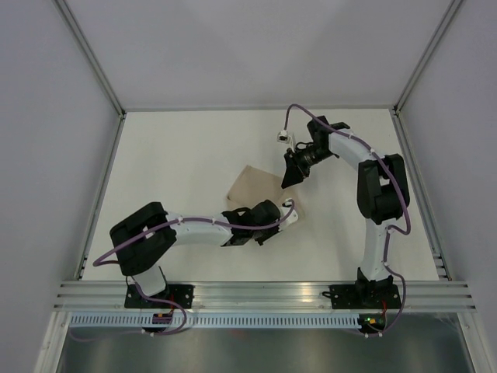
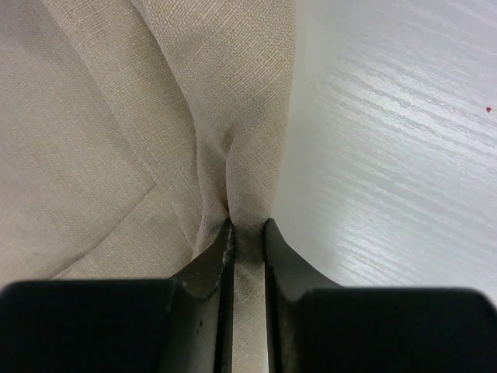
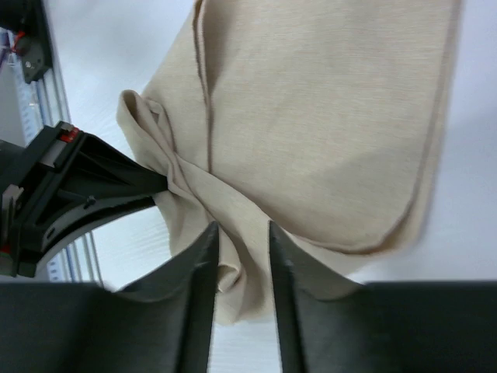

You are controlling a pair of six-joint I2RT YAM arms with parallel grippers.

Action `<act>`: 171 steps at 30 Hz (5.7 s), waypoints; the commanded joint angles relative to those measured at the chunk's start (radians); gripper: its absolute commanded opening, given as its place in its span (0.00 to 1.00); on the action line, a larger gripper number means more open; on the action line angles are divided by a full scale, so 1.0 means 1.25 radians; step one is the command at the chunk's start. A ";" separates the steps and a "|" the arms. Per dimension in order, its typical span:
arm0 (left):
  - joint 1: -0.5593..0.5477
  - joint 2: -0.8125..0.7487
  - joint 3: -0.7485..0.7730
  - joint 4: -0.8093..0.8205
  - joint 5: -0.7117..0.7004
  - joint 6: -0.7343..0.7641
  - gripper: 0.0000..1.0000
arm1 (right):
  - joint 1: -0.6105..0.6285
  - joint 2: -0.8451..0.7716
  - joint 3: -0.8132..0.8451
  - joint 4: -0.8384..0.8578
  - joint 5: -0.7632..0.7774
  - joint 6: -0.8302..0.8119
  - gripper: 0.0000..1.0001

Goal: Fold the napkin, place the utensils inside, and roll it up
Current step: Roll the napkin with the utensil

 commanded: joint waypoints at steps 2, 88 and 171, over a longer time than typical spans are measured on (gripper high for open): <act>0.010 0.030 0.003 -0.075 0.136 -0.060 0.02 | -0.035 -0.075 -0.041 0.115 0.012 0.096 0.27; 0.327 0.359 0.171 -0.345 0.925 -0.281 0.02 | 0.605 -0.636 -0.958 0.806 0.671 -0.239 0.48; -0.083 -0.134 -0.061 0.096 0.020 -0.116 0.64 | 0.191 0.202 -0.064 -0.235 0.138 -0.297 0.01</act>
